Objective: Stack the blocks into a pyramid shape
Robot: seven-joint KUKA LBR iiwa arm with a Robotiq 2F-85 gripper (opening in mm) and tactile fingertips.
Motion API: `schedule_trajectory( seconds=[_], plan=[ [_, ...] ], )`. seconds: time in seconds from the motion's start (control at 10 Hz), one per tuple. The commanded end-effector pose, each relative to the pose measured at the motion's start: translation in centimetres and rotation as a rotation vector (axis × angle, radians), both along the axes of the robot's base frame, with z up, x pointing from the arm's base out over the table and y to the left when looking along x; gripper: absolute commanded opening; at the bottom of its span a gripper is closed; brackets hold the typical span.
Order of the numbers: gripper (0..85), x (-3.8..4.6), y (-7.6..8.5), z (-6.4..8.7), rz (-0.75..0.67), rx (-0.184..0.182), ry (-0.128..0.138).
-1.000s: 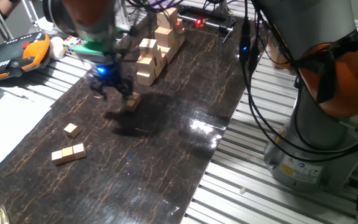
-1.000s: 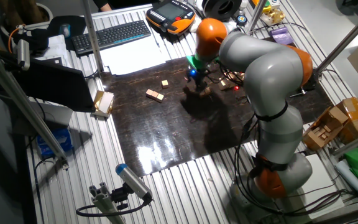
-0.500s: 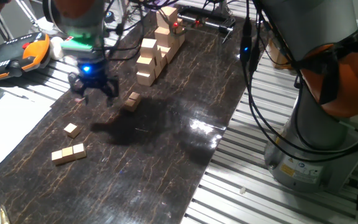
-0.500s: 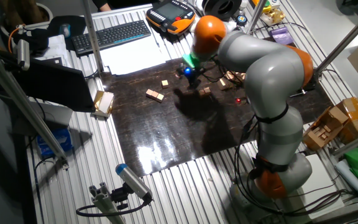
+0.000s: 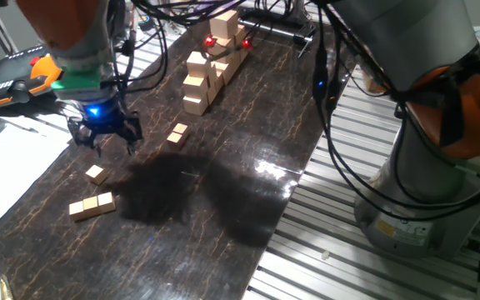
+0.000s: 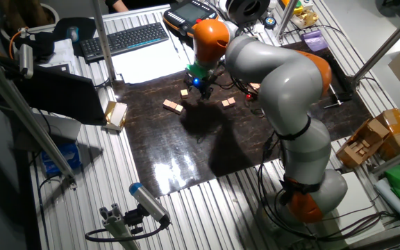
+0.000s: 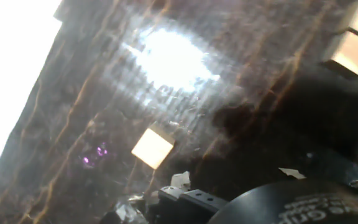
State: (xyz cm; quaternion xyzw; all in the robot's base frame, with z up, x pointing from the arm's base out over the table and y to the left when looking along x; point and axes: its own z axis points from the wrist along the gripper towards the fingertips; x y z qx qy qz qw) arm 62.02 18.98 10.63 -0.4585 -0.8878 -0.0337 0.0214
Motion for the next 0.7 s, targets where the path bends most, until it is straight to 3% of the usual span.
schedule_trajectory(
  seconds=[0.0,0.3,0.4,0.6],
  plan=[
    [69.3,0.13,0.1,-0.25,0.474,0.0,0.0],
    [69.3,0.01,0.41,-0.49,0.672,0.023,-0.005],
    [69.3,0.01,0.41,-0.49,0.764,0.016,-0.01],
    [62.7,0.01,0.41,-0.49,0.91,-0.03,-0.046]
  ],
)
